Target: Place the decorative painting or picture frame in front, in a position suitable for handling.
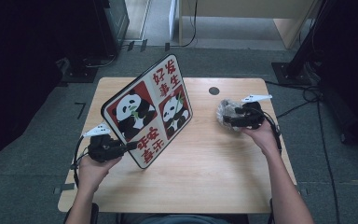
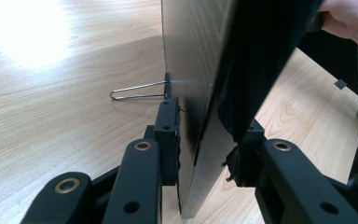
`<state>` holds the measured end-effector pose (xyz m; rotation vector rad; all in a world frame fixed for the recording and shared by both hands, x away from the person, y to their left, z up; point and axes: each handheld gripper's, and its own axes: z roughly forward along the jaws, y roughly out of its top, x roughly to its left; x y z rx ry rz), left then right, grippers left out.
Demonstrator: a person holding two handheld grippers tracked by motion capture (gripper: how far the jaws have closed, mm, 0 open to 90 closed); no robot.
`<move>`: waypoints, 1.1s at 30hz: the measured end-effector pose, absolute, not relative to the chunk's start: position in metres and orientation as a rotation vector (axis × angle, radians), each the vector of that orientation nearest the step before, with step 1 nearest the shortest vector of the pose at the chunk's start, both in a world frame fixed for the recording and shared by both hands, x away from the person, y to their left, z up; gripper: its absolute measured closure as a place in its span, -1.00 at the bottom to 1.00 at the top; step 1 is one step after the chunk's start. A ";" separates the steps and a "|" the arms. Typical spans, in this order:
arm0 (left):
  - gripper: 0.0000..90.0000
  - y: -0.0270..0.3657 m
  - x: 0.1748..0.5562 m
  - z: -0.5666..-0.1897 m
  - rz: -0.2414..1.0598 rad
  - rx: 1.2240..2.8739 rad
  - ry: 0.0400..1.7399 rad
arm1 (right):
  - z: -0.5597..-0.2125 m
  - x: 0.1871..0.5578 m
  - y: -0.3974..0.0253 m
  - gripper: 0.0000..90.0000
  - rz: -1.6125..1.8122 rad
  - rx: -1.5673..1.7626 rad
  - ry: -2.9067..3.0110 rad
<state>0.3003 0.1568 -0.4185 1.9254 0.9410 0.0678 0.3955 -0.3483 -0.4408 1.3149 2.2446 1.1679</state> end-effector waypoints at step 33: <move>0.76 0.155 0.299 -0.421 0.090 1.903 0.982 | -0.485 0.439 -0.371 0.52 1.079 1.534 2.227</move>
